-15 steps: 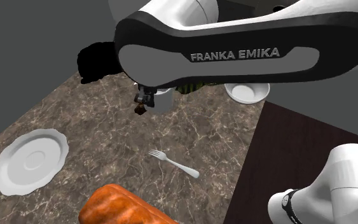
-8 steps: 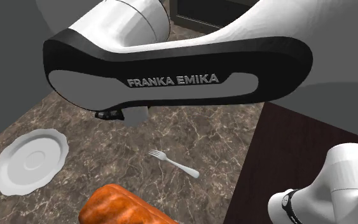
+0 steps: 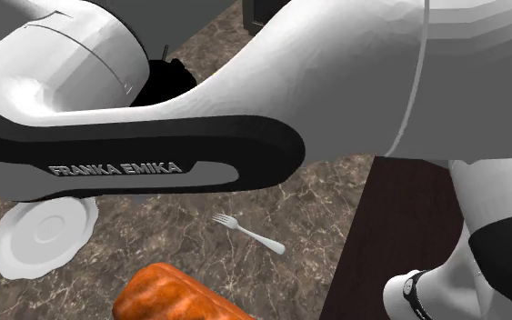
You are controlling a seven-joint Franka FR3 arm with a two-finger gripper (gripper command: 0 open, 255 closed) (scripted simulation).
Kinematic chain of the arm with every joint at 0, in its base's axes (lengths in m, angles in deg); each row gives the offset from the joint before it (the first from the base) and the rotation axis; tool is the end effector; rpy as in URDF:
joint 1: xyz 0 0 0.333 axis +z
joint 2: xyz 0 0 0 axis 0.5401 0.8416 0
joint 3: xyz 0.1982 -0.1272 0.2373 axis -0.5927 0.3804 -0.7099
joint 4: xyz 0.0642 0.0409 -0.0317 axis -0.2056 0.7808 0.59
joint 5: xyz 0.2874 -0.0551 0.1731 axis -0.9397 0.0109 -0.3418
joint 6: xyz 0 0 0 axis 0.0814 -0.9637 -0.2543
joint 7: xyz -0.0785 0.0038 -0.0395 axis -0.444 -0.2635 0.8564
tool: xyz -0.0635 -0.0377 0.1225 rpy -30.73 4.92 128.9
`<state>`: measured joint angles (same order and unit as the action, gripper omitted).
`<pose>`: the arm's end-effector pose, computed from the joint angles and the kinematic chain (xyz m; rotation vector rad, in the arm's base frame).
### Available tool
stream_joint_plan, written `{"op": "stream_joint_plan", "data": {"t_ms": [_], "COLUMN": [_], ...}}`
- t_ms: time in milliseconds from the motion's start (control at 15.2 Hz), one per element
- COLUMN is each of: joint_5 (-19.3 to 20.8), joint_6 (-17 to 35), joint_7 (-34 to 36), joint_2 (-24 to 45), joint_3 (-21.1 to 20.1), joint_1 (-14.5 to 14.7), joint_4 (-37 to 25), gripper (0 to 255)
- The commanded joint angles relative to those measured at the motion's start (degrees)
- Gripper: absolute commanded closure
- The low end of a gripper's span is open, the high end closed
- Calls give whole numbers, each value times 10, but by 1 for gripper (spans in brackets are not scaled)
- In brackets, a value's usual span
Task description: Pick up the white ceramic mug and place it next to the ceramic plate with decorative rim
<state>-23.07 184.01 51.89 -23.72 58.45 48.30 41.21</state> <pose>0.6096 0.1554 0.5071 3.1136 0.3612 0.0630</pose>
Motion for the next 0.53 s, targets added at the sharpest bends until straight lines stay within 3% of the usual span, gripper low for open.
{"op": "stream_joint_plan", "data": {"t_ms": [0, 66, 462], "joint_5": [2, 2, 2], "joint_6": [-22, -30, 19], "joint_7": [19, 23, 23], "joint_2": [43, 58, 52], "joint_3": [-6, -7, -7], "joint_1": [13, 16, 16], "joint_4": [-65, -88, -34], "gripper": [255, 255, 255]}}
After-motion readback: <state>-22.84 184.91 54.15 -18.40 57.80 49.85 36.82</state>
